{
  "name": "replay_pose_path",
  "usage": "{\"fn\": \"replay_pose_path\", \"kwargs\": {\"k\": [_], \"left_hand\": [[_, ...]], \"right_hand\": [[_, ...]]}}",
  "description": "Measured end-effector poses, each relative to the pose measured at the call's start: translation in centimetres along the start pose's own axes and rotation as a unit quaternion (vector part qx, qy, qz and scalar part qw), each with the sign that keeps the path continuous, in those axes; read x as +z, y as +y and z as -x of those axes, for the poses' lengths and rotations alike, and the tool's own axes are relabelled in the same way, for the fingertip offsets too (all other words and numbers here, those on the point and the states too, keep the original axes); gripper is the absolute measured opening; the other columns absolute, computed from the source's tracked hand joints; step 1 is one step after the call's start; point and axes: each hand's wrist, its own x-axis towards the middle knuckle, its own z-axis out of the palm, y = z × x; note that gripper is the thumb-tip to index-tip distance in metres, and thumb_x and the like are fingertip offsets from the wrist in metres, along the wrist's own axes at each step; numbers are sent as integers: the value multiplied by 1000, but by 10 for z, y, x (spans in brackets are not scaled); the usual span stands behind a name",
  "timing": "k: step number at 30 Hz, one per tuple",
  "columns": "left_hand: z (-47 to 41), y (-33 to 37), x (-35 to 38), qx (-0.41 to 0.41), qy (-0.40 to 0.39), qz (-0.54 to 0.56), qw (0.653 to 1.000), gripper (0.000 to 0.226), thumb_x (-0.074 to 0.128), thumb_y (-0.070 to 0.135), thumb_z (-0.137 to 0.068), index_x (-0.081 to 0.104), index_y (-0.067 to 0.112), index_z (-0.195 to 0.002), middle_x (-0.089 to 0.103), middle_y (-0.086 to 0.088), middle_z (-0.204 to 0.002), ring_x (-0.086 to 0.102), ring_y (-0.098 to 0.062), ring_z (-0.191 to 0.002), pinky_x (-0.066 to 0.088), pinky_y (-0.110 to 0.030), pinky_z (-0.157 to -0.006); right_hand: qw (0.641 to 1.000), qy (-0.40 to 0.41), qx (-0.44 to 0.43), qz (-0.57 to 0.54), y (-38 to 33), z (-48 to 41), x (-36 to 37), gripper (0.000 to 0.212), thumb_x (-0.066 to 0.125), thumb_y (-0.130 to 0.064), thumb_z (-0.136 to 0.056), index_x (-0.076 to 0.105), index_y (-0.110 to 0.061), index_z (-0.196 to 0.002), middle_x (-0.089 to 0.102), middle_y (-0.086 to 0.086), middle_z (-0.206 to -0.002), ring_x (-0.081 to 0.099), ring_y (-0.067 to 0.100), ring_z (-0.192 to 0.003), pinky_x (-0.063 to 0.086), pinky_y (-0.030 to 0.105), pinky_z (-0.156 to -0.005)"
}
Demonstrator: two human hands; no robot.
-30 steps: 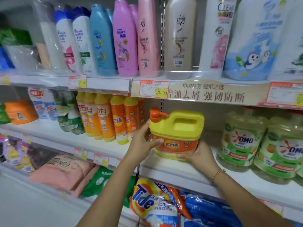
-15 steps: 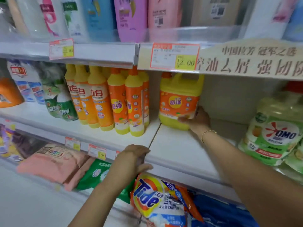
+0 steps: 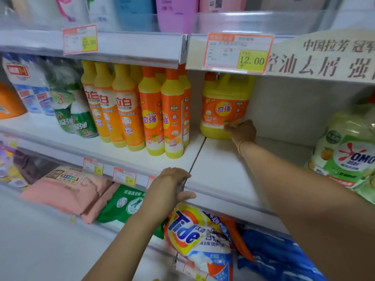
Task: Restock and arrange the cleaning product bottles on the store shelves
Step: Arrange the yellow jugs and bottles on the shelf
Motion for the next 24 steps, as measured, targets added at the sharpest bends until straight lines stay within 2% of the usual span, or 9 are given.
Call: {"fn": "replay_pose_path", "kwargs": {"k": [5, 7, 9, 11, 13, 16, 19, 22, 24], "left_hand": [[17, 0, -5, -2, 6, 33, 999, 54, 75, 30, -80, 59, 11, -128, 55, -7, -137, 40, -24, -136, 12, -19, -112], [38, 0, -17, -33, 60, 72, 995, 49, 75, 25, -81, 61, 10, -125, 57, -7, -135, 42, -22, -136, 24, -27, -114], [69, -3, -33, -66, 125, 92, 986, 27, 74, 34, -81, 69, 15, -100, 70, -1, -104, 62, -14, -104, 47, -30, -92], [109, -7, -51, -105, 157, 87, 978, 37, 65, 48, -82, 56, 16, -65, 57, 5, -64, 54, -6, -64, 48, -36, -65], [153, -15, -67, -155, 162, 71, 972, 50, 60, 49, -84, 42, 14, -55, 42, 4, -54, 39, -4, -54, 40, -38, -58], [221, -29, -84, -245, 188, 53, 950, 48, 63, 43, -86, 48, 8, -56, 45, -6, -49, 38, -7, -48, 35, -28, -53], [285, -55, -87, -374, 177, 26, 910, 26, 69, 32, -86, 62, 12, -70, 62, 2, -64, 57, -7, -63, 35, -15, -55], [340, -85, -72, -503, 137, 14, 853, 19, 71, 27, -84, 69, 11, -93, 71, -5, -92, 65, -24, -94, 37, -25, -69], [360, -96, -54, -533, 99, 32, 840, 26, 72, 25, -83, 69, 8, -102, 70, -8, -100, 64, -27, -100, 38, -26, -73]], "right_hand": [[995, -69, -35, 63, -11, 15, -13, 49, 70, -35, -83, 59, -5, -121, 61, 14, -127, 57, 29, -118, 45, 34, -94], [989, -106, -71, 78, -18, 32, -21, 38, 69, -31, -83, 66, -9, -114, 66, 12, -119, 62, 30, -109, 49, 35, -93], [978, -151, -115, 82, -28, 61, -30, 31, 70, -30, -83, 68, -7, -104, 69, 13, -104, 65, 29, -93, 52, 37, -86], [961, -209, -158, 85, -38, 106, -42, 30, 70, -32, -84, 67, -3, -89, 64, 12, -80, 58, 22, -71, 47, 30, -68], [938, -275, -191, 90, -44, 159, -52, 34, 71, -33, -83, 62, -1, -75, 58, 7, -63, 50, 16, -57, 39, 27, -57], [891, -377, -239, 85, -43, 245, -54, 31, 72, -37, -81, 62, -11, -68, 58, -3, -58, 52, 8, -51, 37, 24, -54], [845, -480, -219, 89, -20, 324, -25, 28, 71, -36, -83, 65, -11, -74, 63, -1, -64, 55, 7, -51, 39, 16, -48], [786, -589, -131, 132, 17, 389, 22, 17, 63, -28, -89, 61, -15, -78, 61, 5, -80, 53, 13, -63, 44, 19, -58], [766, -615, -70, 176, 43, 424, 51, 24, 62, -30, -89, 52, -19, -70, 56, 3, -77, 49, 11, -60, 43, 15, -53]]}}
